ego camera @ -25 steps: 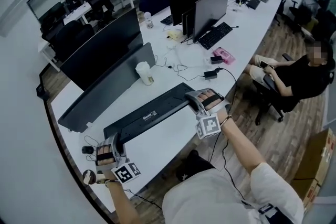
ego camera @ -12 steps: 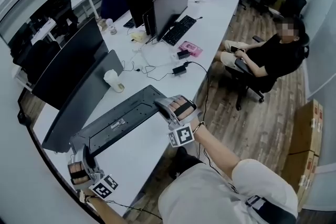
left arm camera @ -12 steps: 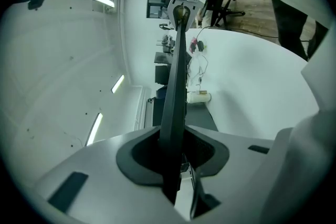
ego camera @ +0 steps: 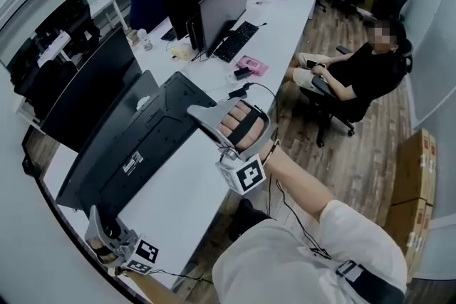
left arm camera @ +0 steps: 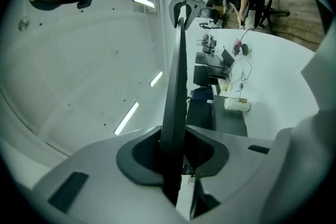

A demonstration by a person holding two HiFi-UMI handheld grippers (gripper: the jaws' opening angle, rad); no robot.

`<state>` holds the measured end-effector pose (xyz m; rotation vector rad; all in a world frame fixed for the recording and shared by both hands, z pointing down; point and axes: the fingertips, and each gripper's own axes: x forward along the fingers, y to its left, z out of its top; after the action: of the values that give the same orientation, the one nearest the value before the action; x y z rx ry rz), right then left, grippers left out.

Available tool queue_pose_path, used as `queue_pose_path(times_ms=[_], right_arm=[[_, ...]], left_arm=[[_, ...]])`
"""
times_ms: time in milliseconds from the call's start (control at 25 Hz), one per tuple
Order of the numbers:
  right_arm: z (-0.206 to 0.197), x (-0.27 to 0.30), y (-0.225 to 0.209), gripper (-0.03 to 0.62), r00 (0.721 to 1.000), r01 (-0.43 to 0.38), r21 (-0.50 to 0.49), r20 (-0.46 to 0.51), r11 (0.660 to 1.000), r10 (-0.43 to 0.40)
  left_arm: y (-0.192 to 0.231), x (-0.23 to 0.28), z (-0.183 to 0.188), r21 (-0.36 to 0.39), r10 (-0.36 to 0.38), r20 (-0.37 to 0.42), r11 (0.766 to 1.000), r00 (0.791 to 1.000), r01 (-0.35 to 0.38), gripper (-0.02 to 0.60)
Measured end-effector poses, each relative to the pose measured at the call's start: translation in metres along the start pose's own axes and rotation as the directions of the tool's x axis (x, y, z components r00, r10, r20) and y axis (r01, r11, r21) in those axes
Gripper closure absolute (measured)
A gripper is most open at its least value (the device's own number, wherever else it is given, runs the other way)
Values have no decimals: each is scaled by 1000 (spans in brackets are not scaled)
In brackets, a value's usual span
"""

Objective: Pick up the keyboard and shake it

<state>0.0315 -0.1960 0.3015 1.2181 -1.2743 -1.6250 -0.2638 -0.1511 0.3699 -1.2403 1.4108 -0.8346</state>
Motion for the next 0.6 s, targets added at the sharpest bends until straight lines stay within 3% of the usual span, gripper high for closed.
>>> queue_pose_path(times_ms=[200,320,480,600], right_arm=[[1,-14,-56,457,986,166,25,-15,986,-165],[2,-18,-67,456,984,176,53,-11,983,-176],[0,-5,-29,457,1000,19,71,-3,997,-19],[5,5,22,462,986,-165,92,24,982,164]], left_arm=[[58,-6,17,29,158,47,987,986,-159,463],[72,-8,20,37,170,50,984,984,-172,460],[43,-1,10,85,4,30,996,1000,-6,462],[5,-2,-7,112,-157,7,981,988,155,465]])
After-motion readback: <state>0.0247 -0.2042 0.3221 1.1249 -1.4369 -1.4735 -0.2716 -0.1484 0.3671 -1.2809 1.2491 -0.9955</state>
